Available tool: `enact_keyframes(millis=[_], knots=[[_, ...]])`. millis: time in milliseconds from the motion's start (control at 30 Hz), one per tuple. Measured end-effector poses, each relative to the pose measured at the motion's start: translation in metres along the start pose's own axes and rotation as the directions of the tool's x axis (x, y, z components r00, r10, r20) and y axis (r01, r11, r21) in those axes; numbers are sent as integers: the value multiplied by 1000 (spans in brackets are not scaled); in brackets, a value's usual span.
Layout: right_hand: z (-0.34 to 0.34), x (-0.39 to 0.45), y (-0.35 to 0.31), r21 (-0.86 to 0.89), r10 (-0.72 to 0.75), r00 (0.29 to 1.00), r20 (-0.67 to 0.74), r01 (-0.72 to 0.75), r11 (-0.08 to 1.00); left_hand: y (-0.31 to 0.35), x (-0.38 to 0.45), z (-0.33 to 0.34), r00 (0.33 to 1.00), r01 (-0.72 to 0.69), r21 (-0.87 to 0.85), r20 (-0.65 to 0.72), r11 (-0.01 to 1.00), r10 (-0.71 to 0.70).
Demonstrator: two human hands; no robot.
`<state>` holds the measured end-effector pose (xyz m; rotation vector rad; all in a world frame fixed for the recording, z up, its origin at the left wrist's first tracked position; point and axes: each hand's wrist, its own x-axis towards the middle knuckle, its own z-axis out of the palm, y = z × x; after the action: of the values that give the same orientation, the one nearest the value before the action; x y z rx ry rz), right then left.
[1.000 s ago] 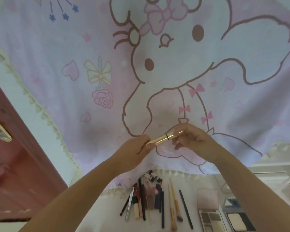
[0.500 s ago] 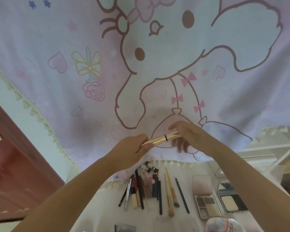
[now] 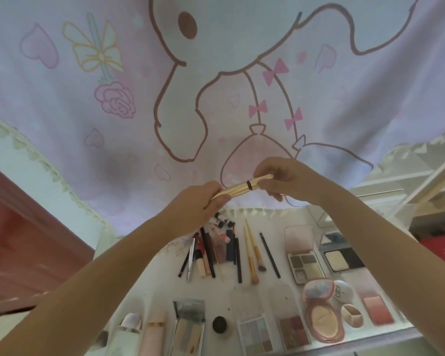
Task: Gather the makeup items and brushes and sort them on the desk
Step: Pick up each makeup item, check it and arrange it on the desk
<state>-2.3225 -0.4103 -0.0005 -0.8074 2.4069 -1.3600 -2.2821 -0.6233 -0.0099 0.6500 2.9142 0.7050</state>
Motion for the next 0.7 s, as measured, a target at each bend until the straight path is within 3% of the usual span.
enact_keyframes(millis=[100, 267, 433, 700], knots=[[-2, -1, 7, 183, -7, 999, 44, -1, 983, -2, 1, 4, 1000, 17, -26, -9, 1000, -17], [-1, 2, 6, -37, 78, 997, 19, -77, 996, -4, 4, 9, 1000, 26, -31, 18, 999, -26], [0, 4, 12, 219, 53, 997, 49, -63, 974, -7, 5, 12, 999, 45, -80, -2, 996, -45], [21, 17, 25, 80, 54, 998, 26, -56, 995, -28, 2, 20, 988, 138, -98, 76, 986, -131]])
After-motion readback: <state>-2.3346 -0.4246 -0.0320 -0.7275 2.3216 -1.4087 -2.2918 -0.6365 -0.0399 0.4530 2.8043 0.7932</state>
